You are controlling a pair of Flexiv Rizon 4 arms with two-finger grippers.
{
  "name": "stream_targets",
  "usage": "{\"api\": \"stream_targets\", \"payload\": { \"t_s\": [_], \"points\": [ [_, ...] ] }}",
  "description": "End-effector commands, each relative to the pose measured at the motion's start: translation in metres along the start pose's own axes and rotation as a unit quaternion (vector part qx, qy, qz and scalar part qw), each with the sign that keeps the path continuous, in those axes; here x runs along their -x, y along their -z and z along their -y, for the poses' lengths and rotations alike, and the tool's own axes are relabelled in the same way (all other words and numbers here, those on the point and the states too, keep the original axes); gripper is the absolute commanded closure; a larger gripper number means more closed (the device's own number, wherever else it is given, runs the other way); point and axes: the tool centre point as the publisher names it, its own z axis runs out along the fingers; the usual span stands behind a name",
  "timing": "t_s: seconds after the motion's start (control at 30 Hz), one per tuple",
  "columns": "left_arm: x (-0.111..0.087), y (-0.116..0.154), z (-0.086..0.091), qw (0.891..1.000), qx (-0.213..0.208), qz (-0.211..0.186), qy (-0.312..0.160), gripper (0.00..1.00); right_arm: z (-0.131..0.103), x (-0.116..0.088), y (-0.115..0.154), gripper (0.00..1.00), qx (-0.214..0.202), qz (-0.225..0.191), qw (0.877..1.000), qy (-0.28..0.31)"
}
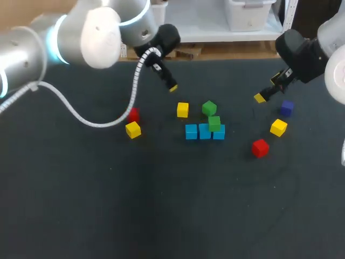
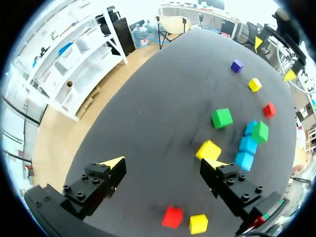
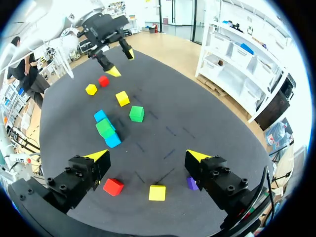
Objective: Place the blue cubes, place green cubes on the blue cubes, place the yellow cubes on the green cubes, then place the red cubes on the yellow cubes, and place purple cube on the red cubes.
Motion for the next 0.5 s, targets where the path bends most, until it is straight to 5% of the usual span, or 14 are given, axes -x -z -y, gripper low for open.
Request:
{"api": "stream_targets", "payload": {
  "t_s": [0.03, 0.5],
  "points": [
    [-0.028, 0.032, 0.007, 1.0, 0.022, 0.0, 0.002, 0.0, 0.0, 0.0, 0.0, 0.0, 0.0, 0.0, 1.0, 0.0],
    [-0.078, 0.073, 0.007, 0.997, 0.064, 0.016, 0.051, 0.0, 0.0, 0.0, 0.0, 0.0, 0.0, 0.0, 1.0, 0.0]
  ]
}}
